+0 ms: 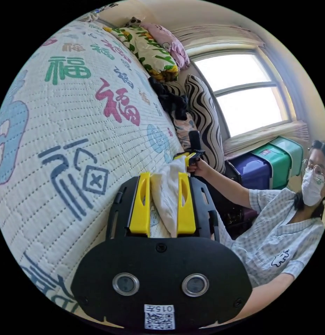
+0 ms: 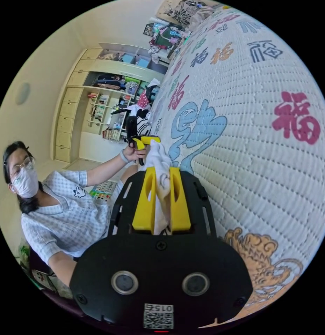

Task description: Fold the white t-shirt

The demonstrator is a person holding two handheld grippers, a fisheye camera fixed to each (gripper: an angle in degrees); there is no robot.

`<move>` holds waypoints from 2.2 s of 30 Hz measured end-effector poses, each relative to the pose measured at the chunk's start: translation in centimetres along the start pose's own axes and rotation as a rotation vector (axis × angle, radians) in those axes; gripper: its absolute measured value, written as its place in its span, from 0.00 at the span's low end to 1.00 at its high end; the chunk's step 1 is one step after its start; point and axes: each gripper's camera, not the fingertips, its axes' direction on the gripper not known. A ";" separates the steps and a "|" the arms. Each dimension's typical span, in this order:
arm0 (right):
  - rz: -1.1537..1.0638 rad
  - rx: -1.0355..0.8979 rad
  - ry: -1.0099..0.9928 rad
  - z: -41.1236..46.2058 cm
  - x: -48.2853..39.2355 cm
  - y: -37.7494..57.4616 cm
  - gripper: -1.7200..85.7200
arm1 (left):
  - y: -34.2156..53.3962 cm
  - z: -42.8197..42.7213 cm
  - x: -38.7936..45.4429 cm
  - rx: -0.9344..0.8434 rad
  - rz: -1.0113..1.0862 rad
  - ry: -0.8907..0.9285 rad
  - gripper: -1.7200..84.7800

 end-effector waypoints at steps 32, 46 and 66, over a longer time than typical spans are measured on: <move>-0.302 -0.207 0.431 15.5 -9.8 12.3 0.08 | 13.3 3.4 13.7 -0.221 0.491 -0.236 0.03; -0.209 -0.209 0.495 18.5 -8.0 14.1 0.10 | 16.8 2.9 17.4 -0.272 0.446 -0.352 0.09; -0.051 -0.382 0.417 25.4 4.7 5.9 0.02 | 14.1 2.1 14.4 -0.284 0.209 -0.300 0.02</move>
